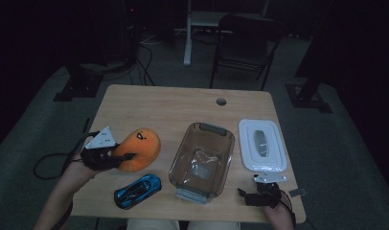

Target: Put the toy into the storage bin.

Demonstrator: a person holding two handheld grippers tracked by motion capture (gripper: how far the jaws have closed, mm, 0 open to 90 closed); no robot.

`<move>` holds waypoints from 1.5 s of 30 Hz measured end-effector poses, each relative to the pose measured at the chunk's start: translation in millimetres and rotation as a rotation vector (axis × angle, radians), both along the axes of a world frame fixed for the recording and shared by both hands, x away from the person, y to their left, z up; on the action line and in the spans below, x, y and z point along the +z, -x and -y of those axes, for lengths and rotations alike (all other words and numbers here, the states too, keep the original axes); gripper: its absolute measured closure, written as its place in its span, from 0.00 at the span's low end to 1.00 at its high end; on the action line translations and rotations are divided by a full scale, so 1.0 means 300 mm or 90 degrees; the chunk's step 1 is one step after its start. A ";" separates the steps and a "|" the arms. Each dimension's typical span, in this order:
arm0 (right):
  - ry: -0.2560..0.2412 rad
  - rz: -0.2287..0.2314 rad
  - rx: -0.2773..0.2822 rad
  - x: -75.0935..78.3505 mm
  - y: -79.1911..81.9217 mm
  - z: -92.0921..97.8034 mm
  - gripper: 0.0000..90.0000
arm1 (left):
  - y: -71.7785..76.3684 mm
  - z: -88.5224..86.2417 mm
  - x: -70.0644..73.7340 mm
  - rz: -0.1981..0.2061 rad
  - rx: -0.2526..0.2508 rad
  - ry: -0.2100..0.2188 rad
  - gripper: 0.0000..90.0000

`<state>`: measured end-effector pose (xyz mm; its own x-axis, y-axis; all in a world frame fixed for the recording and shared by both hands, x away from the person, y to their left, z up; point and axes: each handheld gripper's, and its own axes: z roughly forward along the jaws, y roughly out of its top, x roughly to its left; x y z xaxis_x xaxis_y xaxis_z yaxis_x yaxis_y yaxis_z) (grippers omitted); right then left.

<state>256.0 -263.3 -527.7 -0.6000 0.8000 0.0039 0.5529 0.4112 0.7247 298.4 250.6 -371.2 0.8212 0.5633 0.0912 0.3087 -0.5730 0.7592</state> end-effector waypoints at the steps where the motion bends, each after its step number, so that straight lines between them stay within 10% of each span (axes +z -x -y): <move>1: 0.000 0.000 0.000 0.000 0.000 0.000 0.14 | 0.000 0.000 0.000 0.000 0.000 0.000 0.70; 20: 0.000 0.001 0.000 0.000 0.000 0.000 0.14 | -0.083 0.268 0.124 0.024 -0.119 -0.033 0.70; 45: 0.000 0.001 0.000 0.000 0.000 0.000 0.14 | -0.168 0.587 0.088 -0.011 -0.199 -0.057 0.70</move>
<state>256.0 -263.3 -527.8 -0.6002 0.7998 0.0035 0.5516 0.4108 0.7260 348.7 74.5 -344.7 0.9549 0.2743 0.1133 0.1203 -0.7068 0.6971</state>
